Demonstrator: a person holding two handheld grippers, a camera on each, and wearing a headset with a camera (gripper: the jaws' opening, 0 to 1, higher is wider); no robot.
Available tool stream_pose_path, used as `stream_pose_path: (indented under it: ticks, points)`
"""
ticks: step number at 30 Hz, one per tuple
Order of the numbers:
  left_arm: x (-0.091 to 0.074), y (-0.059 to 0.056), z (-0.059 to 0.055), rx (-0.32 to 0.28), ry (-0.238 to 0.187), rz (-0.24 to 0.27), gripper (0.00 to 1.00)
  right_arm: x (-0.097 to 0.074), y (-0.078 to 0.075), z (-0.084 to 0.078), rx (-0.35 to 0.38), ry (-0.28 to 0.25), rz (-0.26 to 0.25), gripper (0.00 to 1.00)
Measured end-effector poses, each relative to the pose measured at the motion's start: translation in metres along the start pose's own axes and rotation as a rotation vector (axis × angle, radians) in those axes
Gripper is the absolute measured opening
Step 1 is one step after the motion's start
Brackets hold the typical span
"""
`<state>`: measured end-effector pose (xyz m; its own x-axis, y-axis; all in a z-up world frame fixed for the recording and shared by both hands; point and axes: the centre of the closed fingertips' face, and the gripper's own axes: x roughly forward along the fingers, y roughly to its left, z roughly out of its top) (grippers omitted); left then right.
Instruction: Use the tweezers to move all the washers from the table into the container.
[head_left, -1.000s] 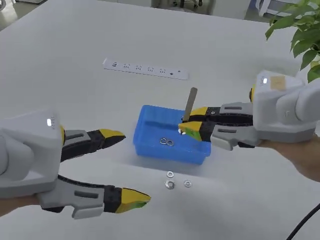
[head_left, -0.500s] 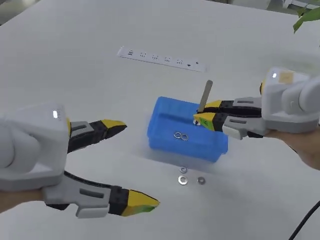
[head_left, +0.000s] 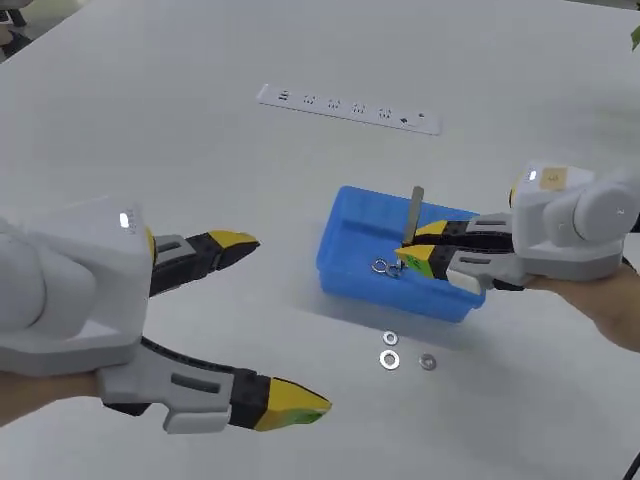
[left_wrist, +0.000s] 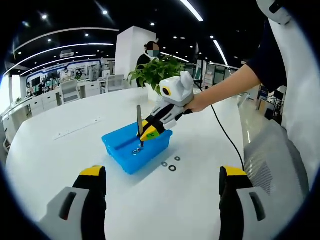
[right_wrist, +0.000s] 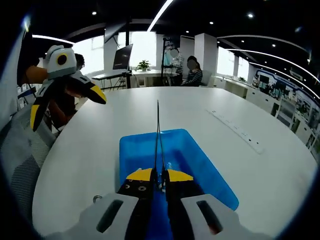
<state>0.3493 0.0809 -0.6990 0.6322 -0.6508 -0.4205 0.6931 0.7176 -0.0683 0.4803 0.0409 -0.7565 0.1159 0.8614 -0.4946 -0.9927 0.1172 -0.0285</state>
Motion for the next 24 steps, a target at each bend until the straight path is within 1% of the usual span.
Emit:
stream_pose_path:
  ticks: [3,7,11,14,19,24]
  points:
    - [0.000,-0.001,0.000,-0.002,0.003,0.000,0.99,0.001,0.001,-0.002,-0.002,0.003,0.005,0.10]
    - [0.003,-0.006,-0.001,-0.005,0.014,-0.009,0.99,0.002,0.003,-0.004,0.003,0.001,0.012,0.10]
    - [0.004,-0.009,-0.002,-0.006,0.023,-0.017,0.99,0.002,0.004,-0.004,-0.004,0.001,0.014,0.10]
    - [0.003,-0.011,-0.001,-0.010,0.023,-0.029,0.95,0.002,0.005,-0.005,-0.005,0.001,0.012,0.10]
    - [0.003,-0.010,-0.002,-0.009,0.029,-0.034,0.96,0.001,0.003,-0.004,0.006,0.001,0.008,0.10]
    - [0.004,-0.010,0.000,-0.001,0.026,-0.033,0.96,0.000,0.003,-0.002,0.012,-0.004,0.008,0.11]
